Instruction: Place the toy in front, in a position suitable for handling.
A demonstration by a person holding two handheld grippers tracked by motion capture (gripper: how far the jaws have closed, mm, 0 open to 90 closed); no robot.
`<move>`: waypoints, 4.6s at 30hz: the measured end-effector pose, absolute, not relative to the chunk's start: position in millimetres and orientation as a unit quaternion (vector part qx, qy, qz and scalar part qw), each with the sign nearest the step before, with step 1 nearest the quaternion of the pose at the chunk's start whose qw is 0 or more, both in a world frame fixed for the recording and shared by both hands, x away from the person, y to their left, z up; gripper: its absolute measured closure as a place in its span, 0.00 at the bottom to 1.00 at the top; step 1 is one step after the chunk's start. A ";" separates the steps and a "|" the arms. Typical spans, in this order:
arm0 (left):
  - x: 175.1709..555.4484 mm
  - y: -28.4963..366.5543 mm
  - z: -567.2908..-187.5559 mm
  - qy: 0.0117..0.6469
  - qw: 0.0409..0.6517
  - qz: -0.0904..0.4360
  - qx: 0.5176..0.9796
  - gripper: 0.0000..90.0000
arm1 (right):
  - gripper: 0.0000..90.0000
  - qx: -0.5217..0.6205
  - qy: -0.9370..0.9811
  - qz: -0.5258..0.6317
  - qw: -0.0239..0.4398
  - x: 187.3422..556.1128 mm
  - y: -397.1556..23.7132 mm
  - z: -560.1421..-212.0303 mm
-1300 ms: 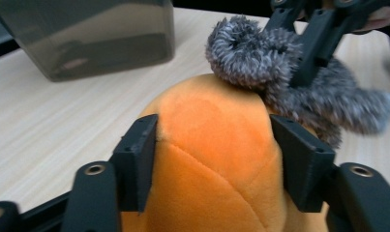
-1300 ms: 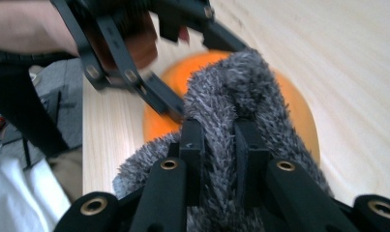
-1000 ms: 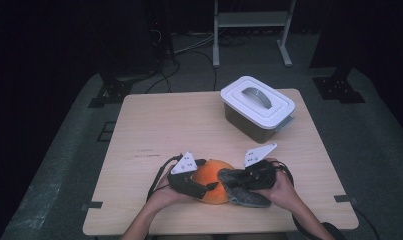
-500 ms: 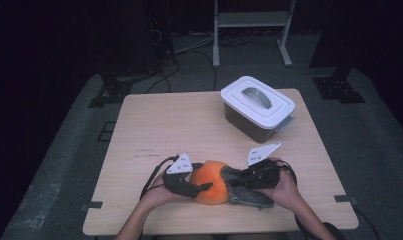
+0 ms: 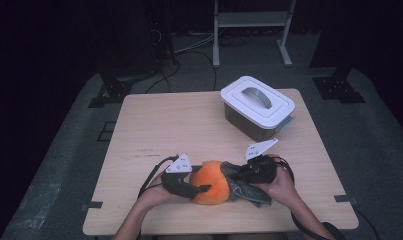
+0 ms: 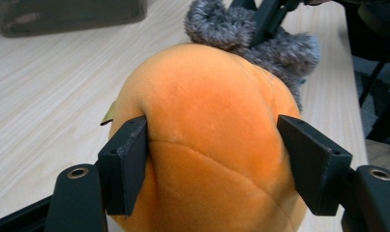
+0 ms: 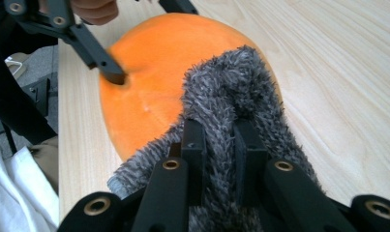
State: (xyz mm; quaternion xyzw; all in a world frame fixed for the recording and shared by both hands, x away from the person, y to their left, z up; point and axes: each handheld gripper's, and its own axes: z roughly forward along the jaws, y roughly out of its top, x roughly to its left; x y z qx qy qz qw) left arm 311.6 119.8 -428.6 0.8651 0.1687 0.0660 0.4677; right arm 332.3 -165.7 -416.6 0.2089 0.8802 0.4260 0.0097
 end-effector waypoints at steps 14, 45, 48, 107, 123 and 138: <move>308.3 114.6 -418.2 0.151 0.449 0.076 0.877 0.19 | 0.86 0.174 0.878 0.446 -0.009 320.1 -151.9 -410.3; 306.0 98.6 -417.6 0.146 0.475 0.119 0.859 0.17 | 0.84 0.172 0.876 0.451 0.012 323.0 -160.9 -408.3; 309.0 102.4 -419.7 0.151 0.473 0.103 0.862 0.09 | 0.84 0.149 0.881 0.449 0.002 317.6 -158.2 -410.7; 296.8 117.3 -421.6 0.075 0.479 0.106 0.868 0.37 | 0.84 0.238 0.861 0.449 -0.008 335.6 -188.0 -414.6; 291.2 115.7 -419.5 0.033 0.481 0.091 0.871 0.36 | 0.85 0.220 0.854 0.470 -0.020 331.2 -181.3 -402.7; 289.3 112.9 -420.3 0.024 0.493 0.072 0.867 0.38 | 0.85 0.219 0.858 0.463 -0.025 333.5 -177.8 -404.6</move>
